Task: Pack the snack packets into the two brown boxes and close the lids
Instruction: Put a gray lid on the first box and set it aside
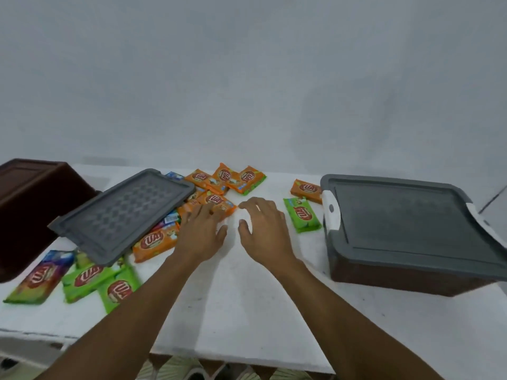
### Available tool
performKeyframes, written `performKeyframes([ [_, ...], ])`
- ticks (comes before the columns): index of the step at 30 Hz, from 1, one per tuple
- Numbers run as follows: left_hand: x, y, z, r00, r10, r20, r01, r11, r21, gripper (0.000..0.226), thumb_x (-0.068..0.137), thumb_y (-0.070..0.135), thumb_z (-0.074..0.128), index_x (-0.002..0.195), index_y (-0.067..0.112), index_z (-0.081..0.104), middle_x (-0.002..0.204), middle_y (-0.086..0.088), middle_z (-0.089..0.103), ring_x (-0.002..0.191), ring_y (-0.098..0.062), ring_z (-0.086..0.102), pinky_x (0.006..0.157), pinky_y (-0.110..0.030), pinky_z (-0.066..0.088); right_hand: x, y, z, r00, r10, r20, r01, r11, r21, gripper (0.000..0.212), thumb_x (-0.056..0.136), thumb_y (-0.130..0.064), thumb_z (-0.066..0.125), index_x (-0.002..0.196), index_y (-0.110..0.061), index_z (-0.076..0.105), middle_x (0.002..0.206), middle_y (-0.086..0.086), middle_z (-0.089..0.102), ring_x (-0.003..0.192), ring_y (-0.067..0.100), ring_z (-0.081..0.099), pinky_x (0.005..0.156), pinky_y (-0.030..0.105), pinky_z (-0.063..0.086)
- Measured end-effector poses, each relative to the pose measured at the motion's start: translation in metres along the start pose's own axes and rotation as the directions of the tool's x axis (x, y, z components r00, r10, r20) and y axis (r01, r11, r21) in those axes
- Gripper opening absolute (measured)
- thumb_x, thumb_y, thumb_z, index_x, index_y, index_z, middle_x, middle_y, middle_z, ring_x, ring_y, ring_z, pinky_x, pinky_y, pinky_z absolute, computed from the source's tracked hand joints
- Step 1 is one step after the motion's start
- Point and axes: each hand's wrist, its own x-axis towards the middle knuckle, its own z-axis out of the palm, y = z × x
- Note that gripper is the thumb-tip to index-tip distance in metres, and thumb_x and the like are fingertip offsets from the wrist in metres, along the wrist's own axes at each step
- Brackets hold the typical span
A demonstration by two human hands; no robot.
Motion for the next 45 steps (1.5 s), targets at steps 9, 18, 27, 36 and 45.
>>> performKeyframes([
  [9, 0.022, -0.056, 0.04, 0.988, 0.145, 0.058, -0.148, 0.988, 0.047, 0.062, 0.099, 0.054, 0.016, 0.155, 0.026, 0.019, 0.161, -0.004, 0.02, 0.147, -0.036, 0.016, 0.118, -0.052, 0.013, 0.094, 0.096, 0.044, 0.782, 0.609, 0.135, -0.512, 0.75, -0.419, 0.067, 0.092, -0.051, 0.041, 0.15, -0.022, 0.021, 0.16, 0.012, 0.01, 0.147, 0.035, 0.0, 0.114, 0.06, 0.006],
  [18, 0.027, -0.057, 0.043, 0.987, 0.151, 0.048, -0.152, 0.988, 0.035, 0.062, 0.099, 0.054, 0.015, 0.155, 0.027, 0.016, 0.162, -0.002, 0.018, 0.147, -0.035, 0.014, 0.119, -0.055, 0.01, 0.074, 0.082, 0.067, 0.824, 0.55, 0.136, -0.421, 0.755, -0.502, 0.071, 0.094, -0.058, 0.029, 0.152, -0.023, 0.009, 0.161, 0.012, 0.007, 0.146, 0.039, 0.002, 0.114, 0.053, 0.018],
  [27, 0.027, -0.069, 0.01, 0.949, 0.276, 0.153, -0.267, 0.96, -0.079, 0.057, 0.102, 0.041, 0.022, 0.153, 0.015, 0.023, 0.161, -0.005, 0.019, 0.147, -0.025, 0.017, 0.119, -0.038, 0.013, 0.013, -0.011, 0.09, 0.934, 0.261, 0.242, -0.144, 0.899, -0.414, 0.059, 0.096, -0.04, 0.037, 0.151, -0.023, 0.023, 0.159, 0.013, 0.019, 0.146, 0.037, 0.014, 0.113, 0.051, 0.024],
  [36, -0.089, -0.137, 0.008, 0.974, 0.2, -0.104, -0.203, 0.979, -0.022, 0.051, 0.095, 0.05, 0.024, 0.137, 0.032, 0.046, 0.147, 0.003, 0.041, 0.142, -0.022, 0.029, 0.115, -0.057, 0.009, -0.06, -0.064, 0.091, 0.983, 0.104, 0.152, -0.049, 0.944, -0.327, 0.053, 0.087, -0.045, 0.039, 0.132, -0.022, 0.055, 0.149, 0.012, 0.042, 0.14, 0.031, 0.036, 0.106, 0.066, 0.026],
  [45, -0.168, -0.219, 0.007, 0.952, -0.305, -0.009, 0.305, 0.952, 0.014, 0.094, 0.068, 0.093, 0.004, 0.151, 0.049, 0.004, 0.163, -0.006, 0.009, 0.146, -0.042, 0.007, 0.112, -0.064, 0.005, -0.087, -0.135, 0.11, 0.92, -0.055, 0.388, 0.085, 0.994, -0.062, 0.086, 0.076, -0.087, 0.025, 0.146, -0.039, 0.032, 0.16, -0.008, 0.019, 0.146, 0.013, 0.014, 0.118, 0.05, 0.004],
])
